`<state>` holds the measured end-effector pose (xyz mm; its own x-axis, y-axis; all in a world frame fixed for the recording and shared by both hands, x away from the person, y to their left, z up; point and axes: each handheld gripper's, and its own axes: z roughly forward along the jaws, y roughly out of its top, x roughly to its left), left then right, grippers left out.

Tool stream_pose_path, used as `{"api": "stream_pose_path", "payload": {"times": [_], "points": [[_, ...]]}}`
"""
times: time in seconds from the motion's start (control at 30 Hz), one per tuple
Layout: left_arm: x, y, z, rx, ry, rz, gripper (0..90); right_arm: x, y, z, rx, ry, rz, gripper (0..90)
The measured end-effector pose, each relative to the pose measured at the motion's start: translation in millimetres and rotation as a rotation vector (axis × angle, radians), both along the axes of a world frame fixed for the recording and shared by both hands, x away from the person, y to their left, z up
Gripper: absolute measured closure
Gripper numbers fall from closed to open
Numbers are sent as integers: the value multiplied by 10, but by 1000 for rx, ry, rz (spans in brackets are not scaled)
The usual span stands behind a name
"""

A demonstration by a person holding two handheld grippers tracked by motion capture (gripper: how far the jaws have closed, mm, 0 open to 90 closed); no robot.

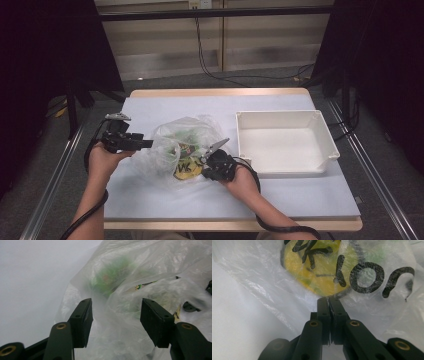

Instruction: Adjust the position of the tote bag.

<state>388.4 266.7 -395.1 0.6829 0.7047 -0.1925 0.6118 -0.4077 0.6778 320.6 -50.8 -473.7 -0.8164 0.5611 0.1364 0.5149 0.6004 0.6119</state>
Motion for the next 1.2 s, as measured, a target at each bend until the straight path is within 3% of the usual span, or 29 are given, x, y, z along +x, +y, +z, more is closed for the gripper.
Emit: {"api": "stream_pose_path", "payload": {"times": [0.1, 0.2, 0.3, 0.37, 0.5, 0.67, 0.73, 0.87, 1.03, 1.2], "points": [[21, -57, 3, -9, 3, -3, 397, 0, 3, 1, -2, -2, 1, 876], [51, -121, -5, -50, 18, -3, 370, 0, 1, 0, -1, -2, 2, 876], [72, -211, -29, -21, 5, -16, 344, 1, -4, -2, 6, 1, 3, 876], [96, -258, -69, -25, 17, -30, 321, 2, -4, -2, 5, -1, 4, 876], [122, -346, -165, 27, 40, -63, 322, 2, -5, 0, 6, 6, 3, 876], [115, -396, -289, 32, 80, -89, 487, 6, -11, -8, 12, -2, 6, 876], [106, -404, -316, 55, 95, -98, 555, 5, -8, -8, 14, -1, 5, 874], [71, -423, -318, 84, 85, -106, 698, 3, -4, -1, 13, 8, 4, 848], [7, -373, -245, 76, 67, -128, 754, -2, 12, 13, -7, 7, 9, 849], [-60, -261, -220, 72, 49, -114, 761, -5, 8, -5, 12, -3, -1, 853]]}}
